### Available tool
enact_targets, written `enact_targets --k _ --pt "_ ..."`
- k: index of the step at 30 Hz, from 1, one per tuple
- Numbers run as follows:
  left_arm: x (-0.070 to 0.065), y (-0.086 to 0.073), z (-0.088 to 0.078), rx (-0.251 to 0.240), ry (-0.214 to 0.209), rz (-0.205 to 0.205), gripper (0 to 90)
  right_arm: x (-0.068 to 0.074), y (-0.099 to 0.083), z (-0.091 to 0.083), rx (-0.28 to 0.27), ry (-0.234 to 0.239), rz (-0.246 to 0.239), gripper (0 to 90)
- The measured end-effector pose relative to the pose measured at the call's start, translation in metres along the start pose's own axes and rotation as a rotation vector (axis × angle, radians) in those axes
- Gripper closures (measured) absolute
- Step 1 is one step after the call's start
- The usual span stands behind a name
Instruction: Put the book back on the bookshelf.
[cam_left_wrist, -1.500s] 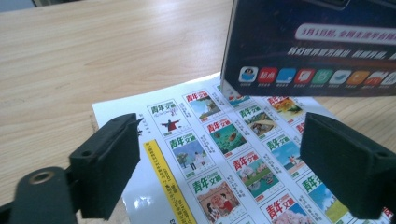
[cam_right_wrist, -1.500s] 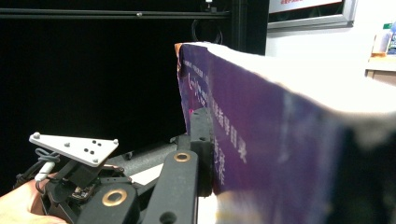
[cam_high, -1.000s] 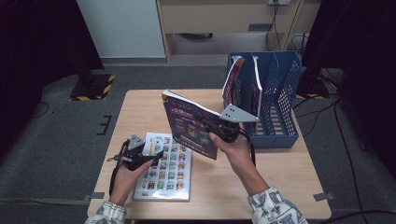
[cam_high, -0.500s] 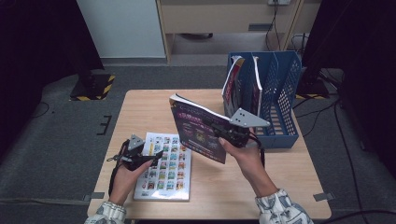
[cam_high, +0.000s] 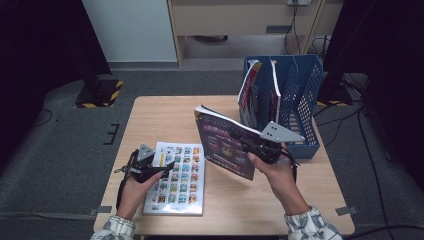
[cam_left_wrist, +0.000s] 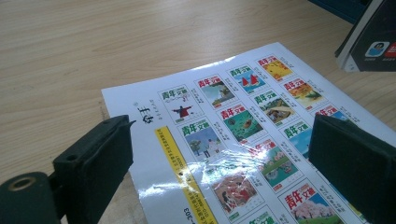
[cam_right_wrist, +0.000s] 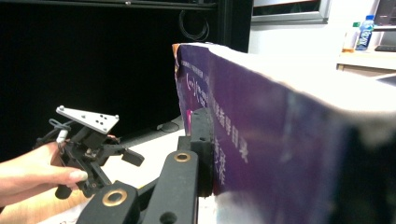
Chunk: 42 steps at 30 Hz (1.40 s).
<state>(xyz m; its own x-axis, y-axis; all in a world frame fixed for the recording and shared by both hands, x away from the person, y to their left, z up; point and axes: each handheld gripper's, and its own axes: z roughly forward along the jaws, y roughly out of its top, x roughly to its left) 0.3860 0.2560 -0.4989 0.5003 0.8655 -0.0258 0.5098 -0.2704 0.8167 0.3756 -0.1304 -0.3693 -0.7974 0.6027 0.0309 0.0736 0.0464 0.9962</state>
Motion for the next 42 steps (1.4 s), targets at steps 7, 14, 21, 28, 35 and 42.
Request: enact_targets --k 7,14,21,28,35,42 --pt "0.000 0.000 0.000 0.000 0.002 0.002 6.1 -0.007 -0.006 -0.016 0.010 -0.021 0.000 84.1" --pt "0.001 0.000 0.000 0.003 0.003 0.008 6.0 -0.008 -0.009 -0.025 0.017 -0.029 0.003 84.2" --pt "0.001 0.000 0.000 0.004 0.006 0.012 6.1 -0.014 -0.007 -0.037 0.013 -0.033 0.001 84.1" --pt "0.000 -0.001 0.001 0.003 0.009 0.007 6.1 -0.022 -0.005 -0.051 0.009 -0.042 0.004 84.1" --pt "0.001 0.000 0.000 0.000 0.013 0.011 6.1 -0.030 -0.003 -0.071 0.010 -0.061 0.012 84.1" --pt "0.002 -0.001 -0.002 -0.006 0.020 0.005 6.1 -0.032 0.000 -0.085 0.010 -0.076 0.010 84.1"
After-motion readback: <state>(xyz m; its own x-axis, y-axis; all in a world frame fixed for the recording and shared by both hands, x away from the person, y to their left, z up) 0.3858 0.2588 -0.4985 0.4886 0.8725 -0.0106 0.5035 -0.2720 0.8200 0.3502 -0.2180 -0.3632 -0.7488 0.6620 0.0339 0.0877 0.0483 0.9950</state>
